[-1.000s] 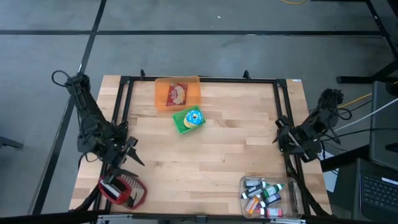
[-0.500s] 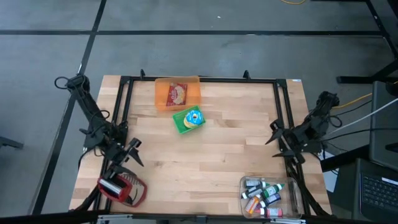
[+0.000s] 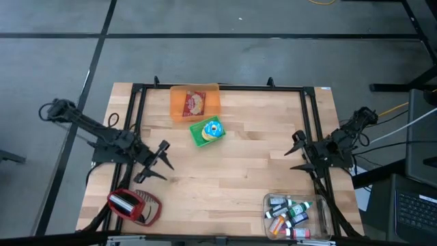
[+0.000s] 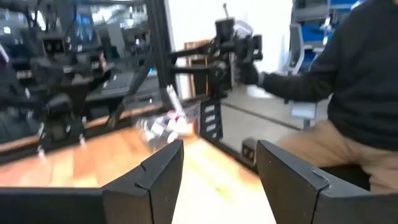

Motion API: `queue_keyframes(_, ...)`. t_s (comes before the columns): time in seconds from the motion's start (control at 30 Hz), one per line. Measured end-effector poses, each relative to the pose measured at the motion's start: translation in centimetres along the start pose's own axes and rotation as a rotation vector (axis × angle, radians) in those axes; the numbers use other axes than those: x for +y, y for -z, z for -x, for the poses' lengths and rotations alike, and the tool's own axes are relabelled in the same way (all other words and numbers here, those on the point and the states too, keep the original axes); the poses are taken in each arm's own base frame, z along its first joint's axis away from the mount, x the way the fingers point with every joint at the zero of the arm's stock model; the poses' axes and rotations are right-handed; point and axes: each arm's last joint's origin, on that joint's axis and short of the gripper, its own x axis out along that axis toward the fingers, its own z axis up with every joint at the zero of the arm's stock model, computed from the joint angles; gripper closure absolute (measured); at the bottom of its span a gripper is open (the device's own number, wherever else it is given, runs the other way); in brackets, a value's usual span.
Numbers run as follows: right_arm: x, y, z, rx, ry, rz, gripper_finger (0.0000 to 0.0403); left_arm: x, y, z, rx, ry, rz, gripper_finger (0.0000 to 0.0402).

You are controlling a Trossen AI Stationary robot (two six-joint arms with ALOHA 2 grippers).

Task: Pick & Place Food Item
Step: Return to Home Position

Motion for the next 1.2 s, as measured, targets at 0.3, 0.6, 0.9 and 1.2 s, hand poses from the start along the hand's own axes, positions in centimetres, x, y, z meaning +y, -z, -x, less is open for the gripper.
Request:
queue_keyframes(0.3,-0.9,2.0,-0.6,0.029,0.031,0.002,0.0151,3.7,0.9,0.8,0.039,-0.066,-0.029,0.0206)
queue_keyframes(0.6,-2.0,2.6,-0.7,0.084,0.069,0.002,0.0151,5.2,5.0,3.2,0.062,-0.158,0.068,0.0207)
queue_keyframes(0.9,-3.4,3.7,-0.3,0.12,0.144,-0.001,0.0151,5.9,5.1,3.7,0.063,-0.17,0.09,0.0207)
queue_keyframes(1.2,-4.8,3.5,0.1,0.105,0.179,-0.041,0.0151,6.3,5.3,4.3,0.071,-0.138,0.106,0.0206)
